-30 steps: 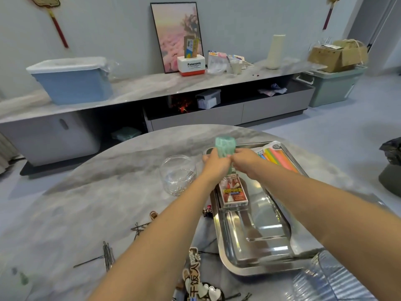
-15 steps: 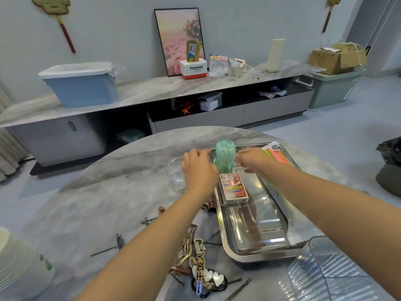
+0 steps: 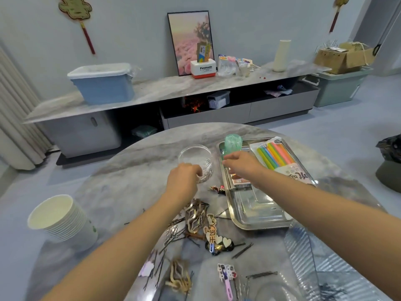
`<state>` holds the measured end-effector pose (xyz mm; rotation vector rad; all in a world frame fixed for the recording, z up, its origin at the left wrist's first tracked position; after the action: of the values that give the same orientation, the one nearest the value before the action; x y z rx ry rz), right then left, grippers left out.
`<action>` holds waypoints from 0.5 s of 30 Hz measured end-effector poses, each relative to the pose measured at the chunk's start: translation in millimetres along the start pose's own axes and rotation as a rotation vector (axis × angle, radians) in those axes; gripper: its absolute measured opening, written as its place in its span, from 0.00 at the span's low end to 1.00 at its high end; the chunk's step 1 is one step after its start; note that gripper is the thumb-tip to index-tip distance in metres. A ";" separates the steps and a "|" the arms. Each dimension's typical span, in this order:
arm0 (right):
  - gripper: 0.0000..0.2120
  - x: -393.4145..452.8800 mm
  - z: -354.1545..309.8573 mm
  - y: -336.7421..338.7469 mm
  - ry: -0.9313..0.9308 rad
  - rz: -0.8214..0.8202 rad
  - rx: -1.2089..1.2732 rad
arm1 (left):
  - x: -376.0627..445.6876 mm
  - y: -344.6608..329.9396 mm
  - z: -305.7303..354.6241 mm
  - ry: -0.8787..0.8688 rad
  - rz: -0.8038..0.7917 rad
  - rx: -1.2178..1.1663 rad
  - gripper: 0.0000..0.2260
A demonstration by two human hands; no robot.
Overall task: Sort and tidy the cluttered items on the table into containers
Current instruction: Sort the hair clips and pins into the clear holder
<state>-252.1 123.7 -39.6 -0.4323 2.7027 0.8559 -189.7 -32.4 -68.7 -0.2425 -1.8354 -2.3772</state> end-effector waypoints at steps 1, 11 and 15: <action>0.19 -12.3 0.6 -4.5 -0.008 -0.040 0.025 | -14.8 8.0 2.5 -0.020 0.008 -0.027 0.12; 0.25 -135.6 42.7 -31.0 -0.100 -0.355 0.214 | -165.3 62.9 43.4 -0.200 -0.073 -0.108 0.11; 0.20 -175.9 58.0 -48.4 -0.063 -0.450 0.152 | -209.1 65.2 42.0 -0.208 -0.120 -0.036 0.10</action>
<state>-63.6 155.2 -49.7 -0.9130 2.4420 0.5231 30.0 -7.5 -39.3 -0.4094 -1.9472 -2.5537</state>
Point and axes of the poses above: each hand's wrist, its own x-axis towards the middle knuckle, its own y-axis out of the back of the hand, z = x × y, the point moved 2 cm from there along x, towards the middle knuckle, and after that the axes turned 9 degrees about -y, right-handed, at the moved point
